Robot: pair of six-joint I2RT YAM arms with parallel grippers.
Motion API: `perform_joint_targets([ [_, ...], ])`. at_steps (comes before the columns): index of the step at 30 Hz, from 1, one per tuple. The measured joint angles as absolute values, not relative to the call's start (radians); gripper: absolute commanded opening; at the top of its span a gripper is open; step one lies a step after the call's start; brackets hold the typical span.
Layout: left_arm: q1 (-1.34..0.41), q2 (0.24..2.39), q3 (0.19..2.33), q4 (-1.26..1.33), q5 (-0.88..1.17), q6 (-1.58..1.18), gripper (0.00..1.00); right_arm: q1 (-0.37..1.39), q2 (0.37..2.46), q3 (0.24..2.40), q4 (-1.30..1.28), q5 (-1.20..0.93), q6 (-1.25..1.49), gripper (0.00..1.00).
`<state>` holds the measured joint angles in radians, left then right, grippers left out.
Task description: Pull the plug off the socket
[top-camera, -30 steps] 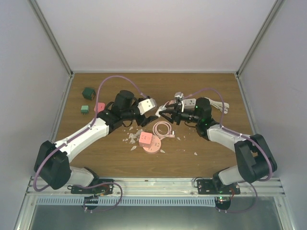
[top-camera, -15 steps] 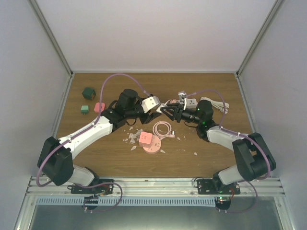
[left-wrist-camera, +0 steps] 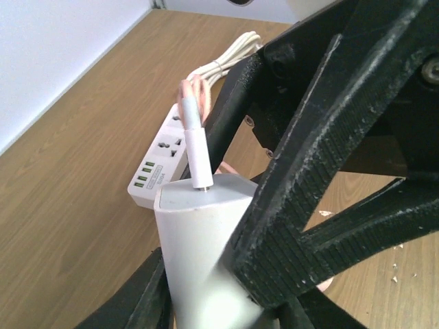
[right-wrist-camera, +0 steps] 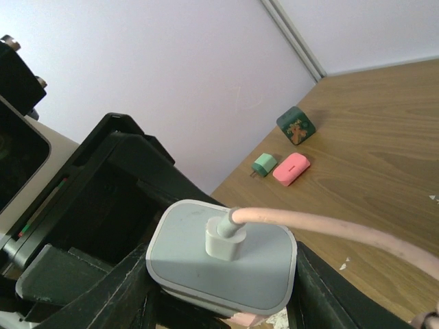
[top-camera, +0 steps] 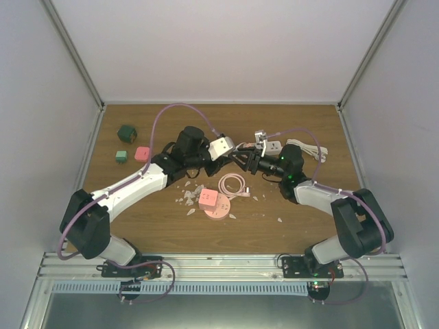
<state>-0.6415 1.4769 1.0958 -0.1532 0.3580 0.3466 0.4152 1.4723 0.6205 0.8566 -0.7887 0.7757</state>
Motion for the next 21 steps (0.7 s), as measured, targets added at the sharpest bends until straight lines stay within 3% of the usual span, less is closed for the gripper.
perform_joint_targets([
  [1,-0.642,1.477,1.096,-0.152,0.352,0.347,0.17,0.416,1.472,0.62,0.855,-0.782,0.779,0.47],
  [4,-0.644,1.477,1.095,-0.151,0.344,0.35,0.12,0.416,1.472,0.62,0.852,-0.78,0.779,0.76],
  [8,-0.629,1.47,1.076,-0.145,0.351,0.349,0.09,0.414,1.471,0.619,0.838,-0.792,0.751,0.95],
  [12,-0.585,1.451,1.046,-0.145,0.364,0.348,0.08,0.413,1.465,0.619,0.814,-0.809,0.707,0.99],
  [21,-0.434,1.425,1.009,-0.157,0.426,0.347,0.08,0.409,1.414,0.631,0.637,-0.843,0.474,1.0],
])
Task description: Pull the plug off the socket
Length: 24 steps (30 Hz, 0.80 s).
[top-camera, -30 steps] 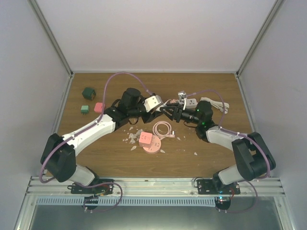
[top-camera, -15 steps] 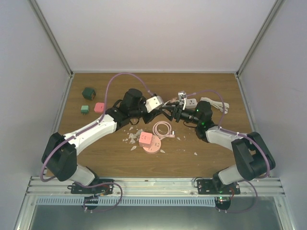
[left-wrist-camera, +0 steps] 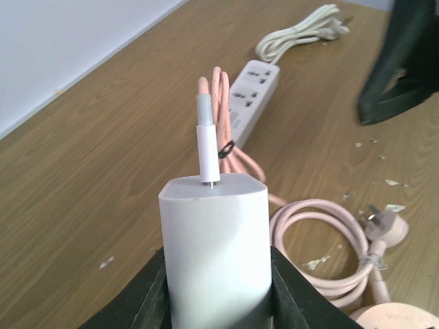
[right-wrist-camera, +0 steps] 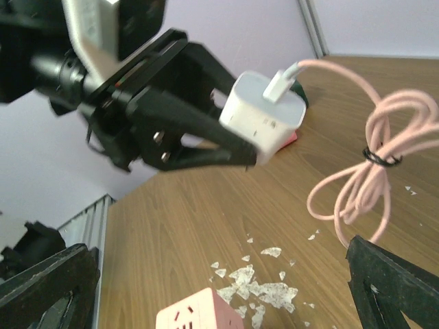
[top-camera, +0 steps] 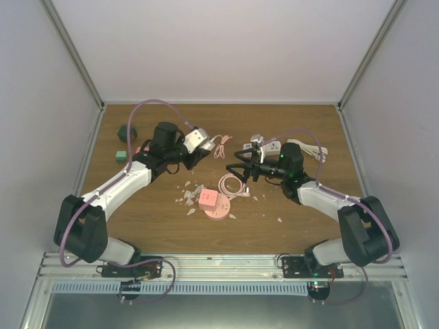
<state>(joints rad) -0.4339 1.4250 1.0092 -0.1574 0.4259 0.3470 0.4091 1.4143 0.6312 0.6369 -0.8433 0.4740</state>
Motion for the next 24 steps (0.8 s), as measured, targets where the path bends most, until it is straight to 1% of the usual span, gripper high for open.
perform_joint_targets([
  [6,-0.303,1.446,1.011,-0.193,0.484,0.352,0.08,0.41,1.363,0.67,0.479,-0.876,0.27,1.0],
  [11,-0.213,1.516,1.012,-0.213,0.501,0.368,0.09,0.409,1.324,0.68,0.397,-0.876,0.14,1.0],
  [15,-0.141,1.608,1.037,-0.23,0.514,0.382,0.1,0.409,1.29,0.679,0.378,-0.883,0.089,1.0],
  [24,-0.001,1.798,1.145,-0.263,0.551,0.397,0.12,0.409,1.287,0.68,0.344,-0.891,0.017,1.0],
])
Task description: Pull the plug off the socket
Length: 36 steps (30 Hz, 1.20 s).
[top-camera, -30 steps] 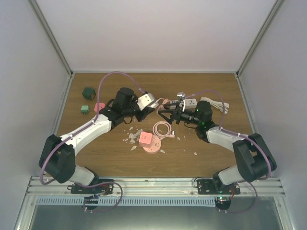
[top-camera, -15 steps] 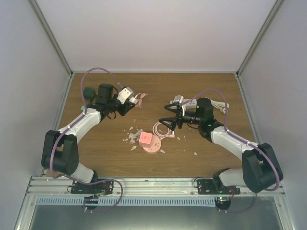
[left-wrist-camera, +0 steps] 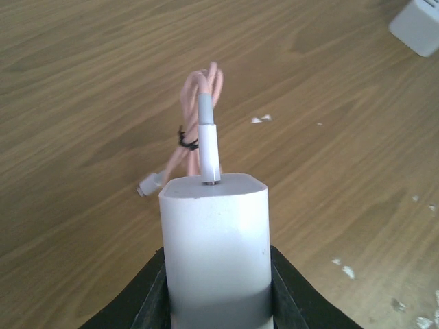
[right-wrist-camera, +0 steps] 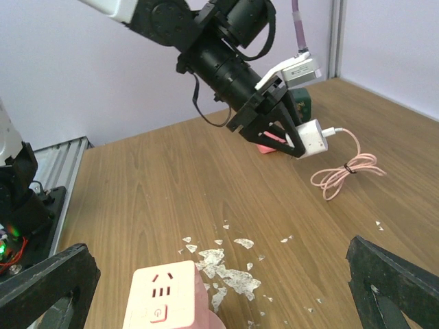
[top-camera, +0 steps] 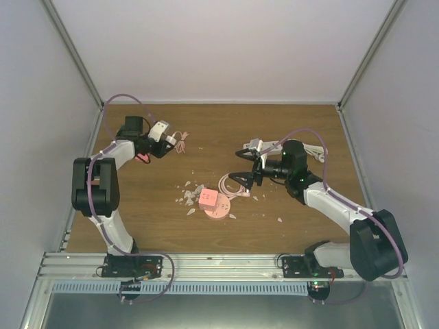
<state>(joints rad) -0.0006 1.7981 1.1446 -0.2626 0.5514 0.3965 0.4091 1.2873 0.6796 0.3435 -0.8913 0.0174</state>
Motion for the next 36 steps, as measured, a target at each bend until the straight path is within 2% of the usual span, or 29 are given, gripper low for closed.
perform_joint_targets([
  [8,0.125,1.96,1.283,-0.284,0.635,0.397,0.15,0.409,1.288,0.68,0.328,-0.892,-0.007,1.0],
  [12,0.162,2.029,1.332,-0.3,0.659,0.401,0.19,0.409,1.29,0.681,0.327,-0.892,-0.012,1.0],
  [22,0.218,2.104,1.409,-0.339,0.701,0.39,0.61,0.41,1.305,0.682,0.313,-0.896,-0.014,1.0],
  [36,0.224,2.033,1.396,-0.33,0.609,0.359,0.68,0.409,1.311,0.683,0.312,-0.896,-0.03,1.0],
])
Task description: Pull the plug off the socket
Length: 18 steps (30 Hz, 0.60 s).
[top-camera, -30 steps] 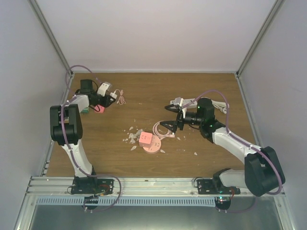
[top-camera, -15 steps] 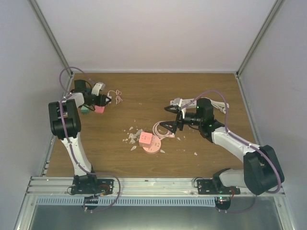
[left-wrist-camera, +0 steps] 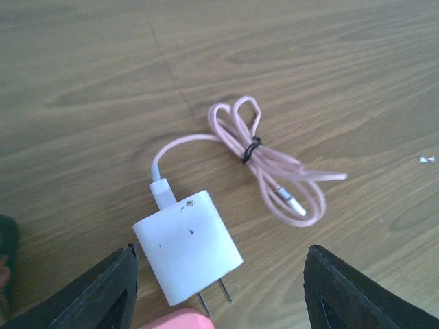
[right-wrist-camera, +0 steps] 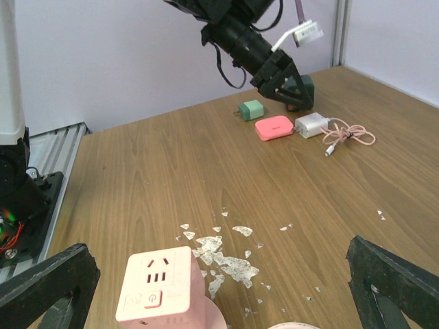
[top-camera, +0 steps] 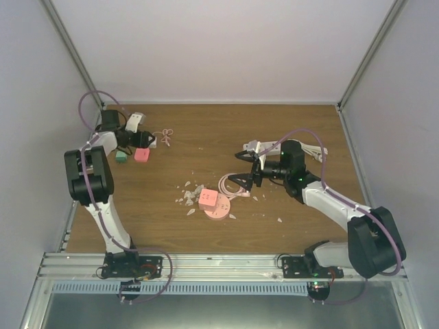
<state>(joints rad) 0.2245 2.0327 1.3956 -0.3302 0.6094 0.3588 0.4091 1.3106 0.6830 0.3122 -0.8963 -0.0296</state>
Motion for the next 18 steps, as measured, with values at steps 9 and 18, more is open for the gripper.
perform_joint_targets([
  [9,0.21,1.831,1.287,-0.33,0.616,0.457,0.95,0.409,1.328,0.683,0.294,-0.9,-0.06,1.0],
  [18,0.117,1.594,1.17,-0.456,0.731,0.698,0.99,0.41,1.339,0.696,0.233,-0.899,-0.101,1.0],
])
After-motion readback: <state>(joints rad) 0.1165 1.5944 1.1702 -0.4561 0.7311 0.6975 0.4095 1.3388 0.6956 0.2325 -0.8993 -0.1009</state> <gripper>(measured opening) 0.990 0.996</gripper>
